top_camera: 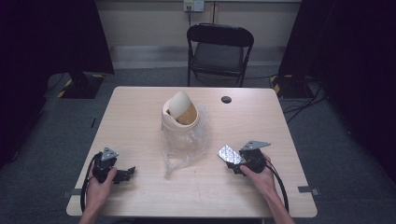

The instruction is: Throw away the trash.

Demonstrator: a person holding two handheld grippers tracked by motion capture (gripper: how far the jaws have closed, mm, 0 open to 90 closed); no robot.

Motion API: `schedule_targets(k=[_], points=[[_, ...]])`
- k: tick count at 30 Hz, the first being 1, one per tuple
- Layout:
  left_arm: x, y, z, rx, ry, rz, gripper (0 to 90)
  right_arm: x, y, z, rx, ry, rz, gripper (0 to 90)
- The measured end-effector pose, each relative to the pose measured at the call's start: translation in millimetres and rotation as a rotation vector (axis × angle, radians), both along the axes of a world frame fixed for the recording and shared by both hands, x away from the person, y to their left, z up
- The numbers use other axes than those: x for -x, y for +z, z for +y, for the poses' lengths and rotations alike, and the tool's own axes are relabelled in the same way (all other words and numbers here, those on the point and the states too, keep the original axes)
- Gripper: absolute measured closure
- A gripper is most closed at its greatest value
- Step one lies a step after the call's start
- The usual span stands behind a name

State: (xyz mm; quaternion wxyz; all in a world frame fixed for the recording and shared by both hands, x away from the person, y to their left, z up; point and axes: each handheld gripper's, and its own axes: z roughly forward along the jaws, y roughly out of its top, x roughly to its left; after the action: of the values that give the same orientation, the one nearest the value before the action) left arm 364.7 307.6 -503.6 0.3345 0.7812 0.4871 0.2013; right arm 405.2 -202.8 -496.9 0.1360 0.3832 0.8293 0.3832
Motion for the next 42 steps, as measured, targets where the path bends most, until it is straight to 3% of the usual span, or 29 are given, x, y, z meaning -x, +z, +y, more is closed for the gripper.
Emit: schedule_targets(k=[5, 6, 10, 15, 26, 42], points=[[0.0, 0.0, 0.0, 0.000, 0.000, 0.000, 0.2, 2.9, -1.2, 3.8, 0.041, 0.000, -0.029, 21.4], [0.0, 0.0, 0.0, 0.000, 0.001, 0.000, 0.2, 3.6, -1.3, 4.3, 0.055, -0.004, -0.042, 25.5], [0.0, 0.0, 0.0, -0.001, 0.000, 0.000, 0.2, 3.5, -0.8, 3.4, 0.047, -0.020, -0.048, 33.2], [0.0, 0.1, 0.2, -0.002, -0.001, 0.000, 0.2, 2.7, -0.3, 3.6, 0.045, -0.022, -0.050, 34.0], [0.0, 0.0, 0.0, 0.000, 0.001, 0.000, 0.3, 2.3, 8.0, -2.1, -0.020, -0.034, -0.048, 34.0], [-0.2, 0.1, 0.4, -0.001, -0.004, 0.003, 0.1, 0.3, 25.7, -0.2, -0.053, -0.013, -0.056, 34.0]])
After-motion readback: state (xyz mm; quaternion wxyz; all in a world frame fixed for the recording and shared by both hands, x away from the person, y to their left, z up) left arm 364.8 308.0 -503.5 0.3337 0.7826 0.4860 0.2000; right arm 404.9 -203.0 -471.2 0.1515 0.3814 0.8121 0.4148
